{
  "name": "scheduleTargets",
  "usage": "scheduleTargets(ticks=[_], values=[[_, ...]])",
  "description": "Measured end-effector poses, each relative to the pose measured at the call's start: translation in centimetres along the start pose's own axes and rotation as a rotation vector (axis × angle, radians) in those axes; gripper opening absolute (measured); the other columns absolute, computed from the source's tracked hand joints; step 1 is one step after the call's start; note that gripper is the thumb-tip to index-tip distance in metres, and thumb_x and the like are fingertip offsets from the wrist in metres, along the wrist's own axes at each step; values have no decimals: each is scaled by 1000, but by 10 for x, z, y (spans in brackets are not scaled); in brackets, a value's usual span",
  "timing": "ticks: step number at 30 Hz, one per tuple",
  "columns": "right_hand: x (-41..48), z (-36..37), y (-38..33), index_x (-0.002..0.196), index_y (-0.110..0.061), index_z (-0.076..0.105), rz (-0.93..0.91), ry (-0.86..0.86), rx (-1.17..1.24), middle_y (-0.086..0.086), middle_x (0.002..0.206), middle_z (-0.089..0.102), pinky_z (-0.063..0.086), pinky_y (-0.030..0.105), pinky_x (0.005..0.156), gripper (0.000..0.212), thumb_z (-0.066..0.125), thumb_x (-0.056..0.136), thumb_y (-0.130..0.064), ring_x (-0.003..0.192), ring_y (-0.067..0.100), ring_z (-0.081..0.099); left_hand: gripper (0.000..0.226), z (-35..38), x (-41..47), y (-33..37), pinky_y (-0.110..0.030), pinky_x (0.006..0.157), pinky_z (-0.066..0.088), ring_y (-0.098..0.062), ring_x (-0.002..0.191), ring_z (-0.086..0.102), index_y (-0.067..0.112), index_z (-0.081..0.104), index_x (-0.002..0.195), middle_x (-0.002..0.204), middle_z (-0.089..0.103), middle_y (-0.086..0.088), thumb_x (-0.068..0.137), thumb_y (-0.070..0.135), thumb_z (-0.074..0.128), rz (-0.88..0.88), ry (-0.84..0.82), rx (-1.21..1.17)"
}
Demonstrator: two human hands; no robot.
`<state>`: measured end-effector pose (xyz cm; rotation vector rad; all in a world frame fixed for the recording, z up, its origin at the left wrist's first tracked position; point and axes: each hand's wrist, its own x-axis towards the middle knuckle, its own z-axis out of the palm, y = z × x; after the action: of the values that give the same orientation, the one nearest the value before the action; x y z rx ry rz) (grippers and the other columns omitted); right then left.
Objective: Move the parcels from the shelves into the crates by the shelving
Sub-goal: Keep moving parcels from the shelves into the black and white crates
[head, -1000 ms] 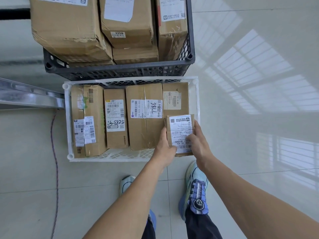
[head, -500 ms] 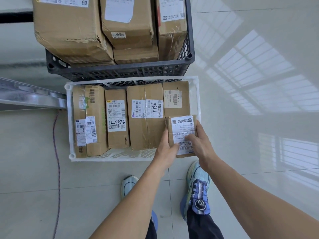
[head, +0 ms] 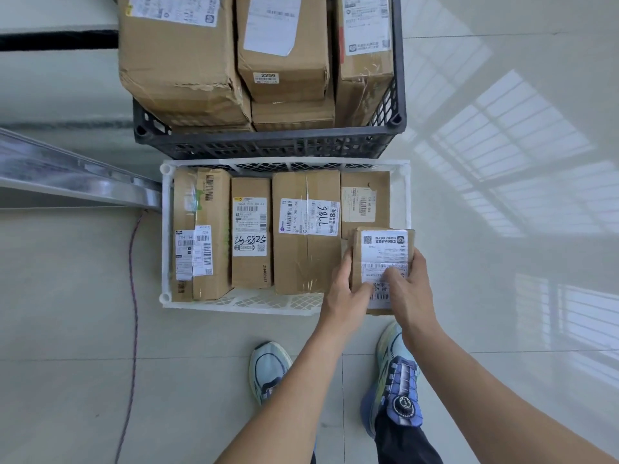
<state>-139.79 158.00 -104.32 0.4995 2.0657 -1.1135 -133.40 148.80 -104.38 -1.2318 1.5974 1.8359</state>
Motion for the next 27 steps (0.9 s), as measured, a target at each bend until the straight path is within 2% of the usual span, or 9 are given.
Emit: scheduleTargets(ticks=[4,7,10,14,17,19,23,25,27], values=[[-16,23,-21,126,-28,36,1,5,-2,-12,112,63,55,49,92,49,50,80,-28,99,15,66,66,-28,-8,6,-31,107,45,-2,128,51,52,38,149,147,50,21,90,29,57,70,78,20],[-20,47,-43,119,-21,41,-36,-91,45,-6,109,61,53,30,77,35,54,88,-12,95,14,62,69,-68,-4,11,-32,105,42,-9,130,51,48,32,155,149,49,18,92,34,55,83,166,69],[-20,77,-68,125,-16,45,-46,-214,78,-8,109,62,50,13,66,39,50,93,5,93,3,61,63,-109,4,18,-35,100,44,-14,123,56,49,30,155,144,56,15,97,37,51,61,210,88],[-17,116,-88,146,-26,41,-26,-360,87,-2,128,65,47,19,69,62,45,94,6,101,11,64,60,-154,18,26,-42,104,48,-12,118,61,50,37,149,133,65,16,91,39,49,83,300,76],[-13,139,-97,147,-42,41,-27,-426,33,-9,121,69,41,22,71,67,45,95,1,102,8,64,46,-179,30,35,-38,98,50,-14,116,61,38,47,143,130,66,12,98,27,51,84,335,70],[-7,153,-99,150,-49,37,-26,-454,-6,-12,122,71,42,26,78,71,46,96,-3,112,12,64,39,-190,37,38,-34,94,49,-14,115,61,31,51,137,128,66,10,100,19,53,79,351,58],[0,178,-100,153,-58,24,26,-465,-61,-8,139,63,44,46,110,75,53,100,-14,128,19,56,63,-206,51,30,-27,91,44,-16,126,55,28,34,155,146,55,3,98,17,60,62,403,67],[3,187,-97,153,-59,21,25,-462,-73,-7,138,63,47,46,107,75,53,100,-16,124,20,59,74,-211,52,25,-18,83,41,-14,125,53,29,25,160,150,50,3,98,13,61,57,423,83],[7,193,-94,155,-56,21,23,-459,-43,-5,136,65,52,37,96,77,49,99,-9,112,15,65,78,-214,49,21,-10,75,39,-9,118,52,31,23,161,150,49,5,97,8,61,76,429,109]])
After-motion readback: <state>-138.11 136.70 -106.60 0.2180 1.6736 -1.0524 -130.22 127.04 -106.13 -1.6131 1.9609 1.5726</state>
